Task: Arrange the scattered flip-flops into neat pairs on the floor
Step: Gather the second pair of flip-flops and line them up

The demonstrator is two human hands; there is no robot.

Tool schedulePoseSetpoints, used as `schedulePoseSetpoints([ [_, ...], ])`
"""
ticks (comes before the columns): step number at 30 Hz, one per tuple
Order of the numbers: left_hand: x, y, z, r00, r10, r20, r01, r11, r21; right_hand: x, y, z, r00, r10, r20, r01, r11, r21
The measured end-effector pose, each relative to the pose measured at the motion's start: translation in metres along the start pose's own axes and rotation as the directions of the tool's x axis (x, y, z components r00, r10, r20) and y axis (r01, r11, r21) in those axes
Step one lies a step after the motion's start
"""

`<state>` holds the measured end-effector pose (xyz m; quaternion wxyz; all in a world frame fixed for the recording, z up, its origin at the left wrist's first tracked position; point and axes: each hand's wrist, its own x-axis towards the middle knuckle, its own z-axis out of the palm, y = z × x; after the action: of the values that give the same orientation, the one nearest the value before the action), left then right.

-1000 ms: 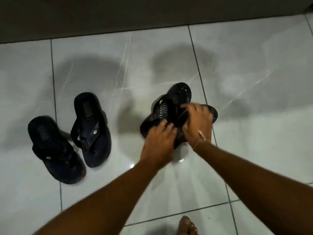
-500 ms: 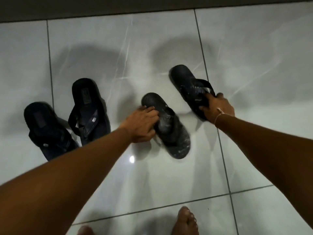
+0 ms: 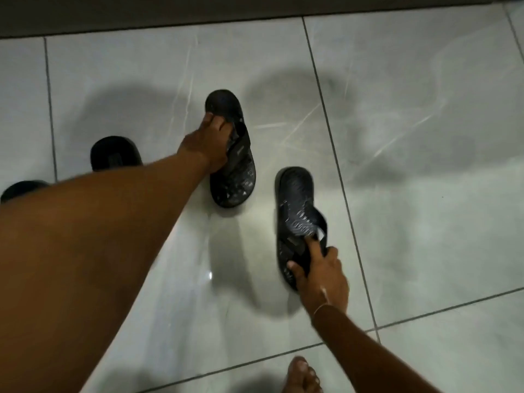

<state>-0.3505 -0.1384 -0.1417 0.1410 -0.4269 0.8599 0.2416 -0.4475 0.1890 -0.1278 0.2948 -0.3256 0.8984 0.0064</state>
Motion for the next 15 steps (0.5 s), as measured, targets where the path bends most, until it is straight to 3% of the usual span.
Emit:
schedulePoseSetpoints([
  [5,0.047,0.050,-0.005,0.998,0.068,-0.006,-0.068,0.997,0.047,-0.025,-0.024,0.039,1.000,0.027,-0.004,-0.026,0.998,0.056],
  [8,0.043,0.083,-0.001,0.998,0.060,-0.006,-0.060,0.997,-0.043,-0.029,-0.032,0.039,0.996,0.083,0.033,-0.087,0.986,0.144],
  [10,0.024,0.091,-0.004,0.994,0.045,-0.099,-0.060,0.987,-0.150,-0.034,-0.031,0.029,0.997,0.082,0.017,-0.083,0.981,0.174],
  [13,-0.027,0.090,-0.002,0.936,0.104,-0.335,-0.166,0.973,-0.163,-0.031,-0.027,-0.003,0.986,0.042,-0.162,-0.015,0.987,0.163],
  [15,-0.068,0.096,0.013,0.917,0.277,-0.286,-0.311,0.947,-0.080,-0.004,-0.034,-0.029,0.936,-0.018,-0.351,0.073,0.987,0.146],
])
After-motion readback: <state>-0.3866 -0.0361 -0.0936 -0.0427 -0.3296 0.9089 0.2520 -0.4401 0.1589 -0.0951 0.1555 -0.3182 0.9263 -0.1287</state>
